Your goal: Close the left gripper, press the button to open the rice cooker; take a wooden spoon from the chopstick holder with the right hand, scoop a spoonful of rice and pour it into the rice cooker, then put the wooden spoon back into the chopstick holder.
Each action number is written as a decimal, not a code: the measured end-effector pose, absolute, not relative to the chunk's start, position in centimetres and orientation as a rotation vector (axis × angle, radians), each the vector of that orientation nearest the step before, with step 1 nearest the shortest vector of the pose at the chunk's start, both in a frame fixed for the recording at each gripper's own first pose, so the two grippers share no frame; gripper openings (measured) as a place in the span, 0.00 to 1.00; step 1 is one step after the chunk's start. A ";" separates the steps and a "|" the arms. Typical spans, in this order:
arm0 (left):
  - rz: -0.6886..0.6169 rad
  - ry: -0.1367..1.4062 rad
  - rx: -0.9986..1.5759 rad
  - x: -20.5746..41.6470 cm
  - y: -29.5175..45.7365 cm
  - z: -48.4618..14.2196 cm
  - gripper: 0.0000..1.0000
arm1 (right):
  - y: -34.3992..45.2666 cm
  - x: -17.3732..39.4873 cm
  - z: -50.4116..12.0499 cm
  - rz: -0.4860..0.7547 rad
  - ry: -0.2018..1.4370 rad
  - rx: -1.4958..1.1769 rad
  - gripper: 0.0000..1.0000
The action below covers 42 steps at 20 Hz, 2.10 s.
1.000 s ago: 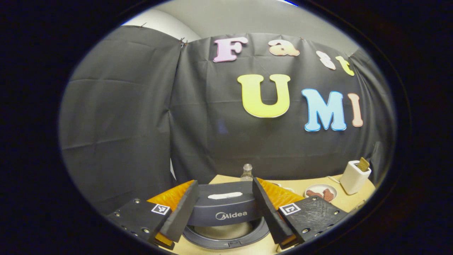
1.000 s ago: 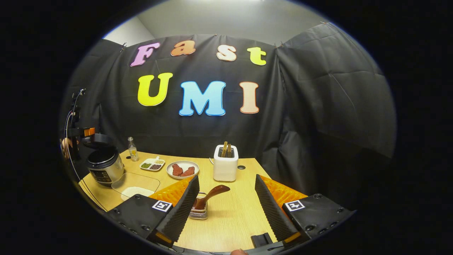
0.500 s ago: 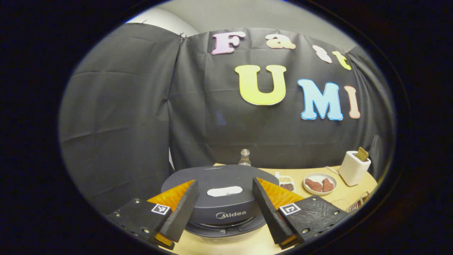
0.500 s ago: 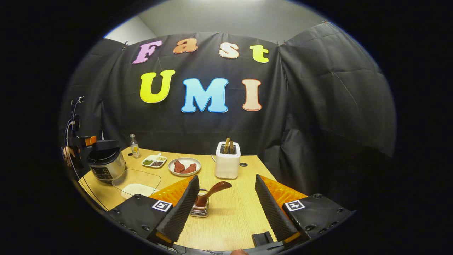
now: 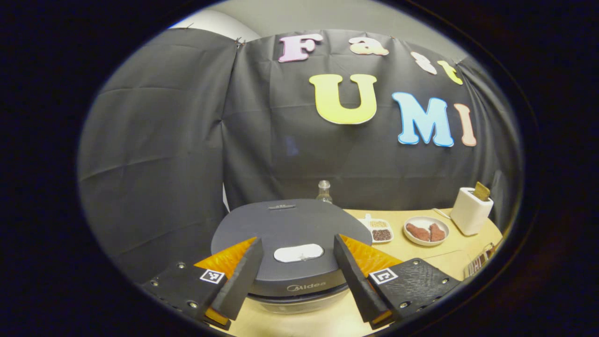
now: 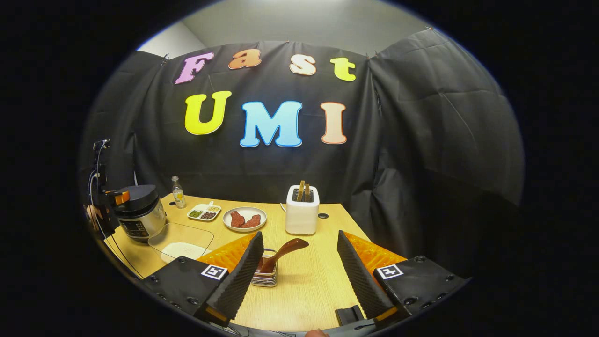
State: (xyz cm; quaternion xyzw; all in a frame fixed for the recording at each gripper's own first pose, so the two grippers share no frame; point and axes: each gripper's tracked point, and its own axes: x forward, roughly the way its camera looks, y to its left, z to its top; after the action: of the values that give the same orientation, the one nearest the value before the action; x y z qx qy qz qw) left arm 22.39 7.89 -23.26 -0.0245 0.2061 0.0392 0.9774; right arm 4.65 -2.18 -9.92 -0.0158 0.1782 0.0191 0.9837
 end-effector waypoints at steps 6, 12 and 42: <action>0.092 0.399 -0.044 21.9 7.9 -23.8 0.94 | -2.0 4.6 -10.3 0.040 0.367 -0.042 1.00; 0.107 0.355 -0.043 21.3 7.6 -24.4 0.96 | -1.4 4.6 -10.6 0.051 0.378 -0.054 1.00; -0.017 0.002 -0.012 2.5 0.6 2.2 0.90 | 0.6 1.2 -2.3 0.197 0.125 0.007 0.99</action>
State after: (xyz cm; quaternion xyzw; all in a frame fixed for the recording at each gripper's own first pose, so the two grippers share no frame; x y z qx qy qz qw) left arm 2.55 0.63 2.21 -0.0062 0.0012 -0.0084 0.9999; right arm 1.23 0.64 -2.30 0.0033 0.0625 0.0984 0.9932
